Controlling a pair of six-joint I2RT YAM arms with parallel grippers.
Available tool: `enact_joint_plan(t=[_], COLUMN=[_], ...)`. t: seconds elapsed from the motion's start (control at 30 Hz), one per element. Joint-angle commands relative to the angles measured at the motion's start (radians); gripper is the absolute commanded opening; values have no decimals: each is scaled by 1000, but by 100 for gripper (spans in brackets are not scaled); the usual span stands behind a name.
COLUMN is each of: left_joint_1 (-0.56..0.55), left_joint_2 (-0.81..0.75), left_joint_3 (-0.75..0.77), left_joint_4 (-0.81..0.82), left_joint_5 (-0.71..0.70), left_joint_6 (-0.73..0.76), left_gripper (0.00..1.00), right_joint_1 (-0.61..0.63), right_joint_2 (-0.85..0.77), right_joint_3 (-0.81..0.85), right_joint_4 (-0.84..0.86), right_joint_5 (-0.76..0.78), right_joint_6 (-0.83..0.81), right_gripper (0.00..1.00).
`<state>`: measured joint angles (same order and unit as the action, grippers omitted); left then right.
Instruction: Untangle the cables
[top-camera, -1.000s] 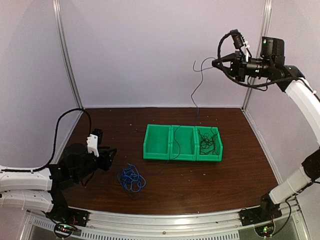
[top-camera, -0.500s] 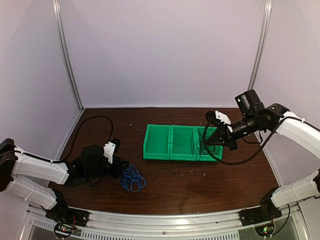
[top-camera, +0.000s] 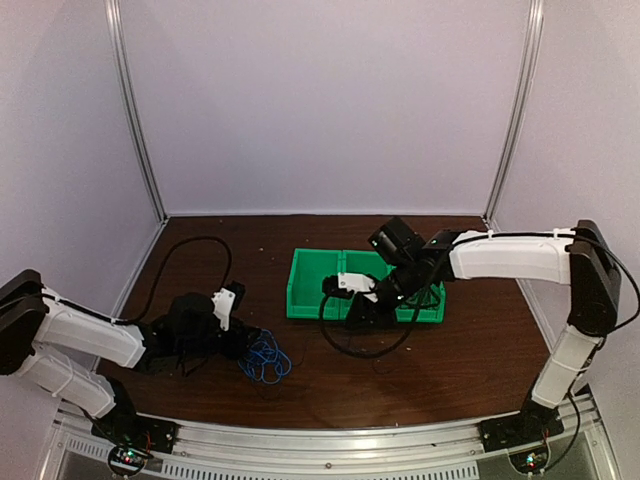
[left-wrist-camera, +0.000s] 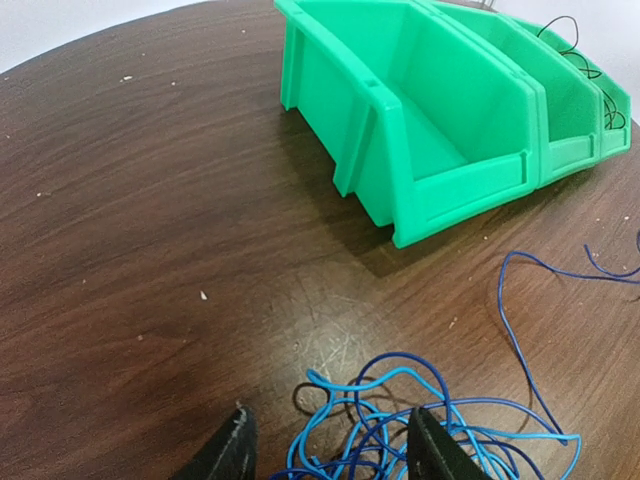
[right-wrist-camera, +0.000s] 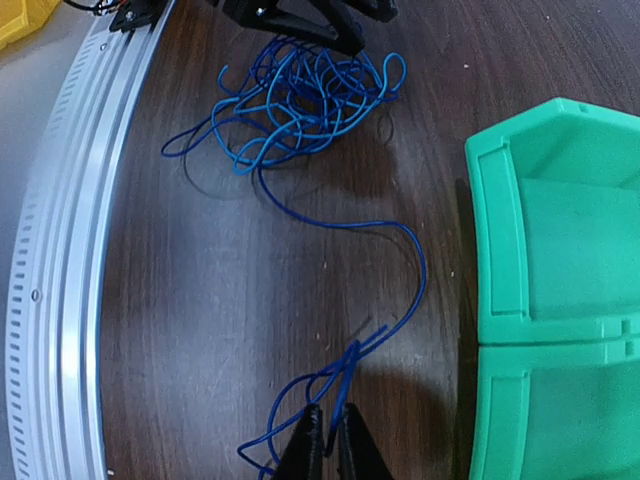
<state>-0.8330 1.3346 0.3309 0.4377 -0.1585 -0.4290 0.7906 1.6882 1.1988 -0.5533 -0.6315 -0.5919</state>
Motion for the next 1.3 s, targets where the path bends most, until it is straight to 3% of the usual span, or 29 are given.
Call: enact_joint_plan(t=[0.0, 0.1, 0.4, 0.97, 1.13, 1.27], left_joint_1=[5, 5, 5, 5, 5, 5], left_joint_2=[4, 9, -33, -80, -85, -88], left_joint_3=[-14, -29, -73, -97, -101, -105], left_joint_4=[29, 27, 28, 17, 19, 22], left_joint_5=[-17, -20, -46, -68, -70, -73], left_joint_6=[-29, -46, -66, -70, -73, -73], left_gripper=[52, 52, 51, 51, 51, 51], right_joint_1=[50, 83, 154, 218, 219, 219], right_joint_2=[112, 182, 318, 466, 476, 473], right_joint_3=[109, 158, 301, 331, 326, 305], right_joint_4=[88, 85, 39, 93, 158, 202], right_joint_5=[-24, -23, -22, 9, 22, 46], right_joint_6=[22, -5, -82, -67, -19, 2], right_gripper=[14, 31, 47, 52, 50, 42])
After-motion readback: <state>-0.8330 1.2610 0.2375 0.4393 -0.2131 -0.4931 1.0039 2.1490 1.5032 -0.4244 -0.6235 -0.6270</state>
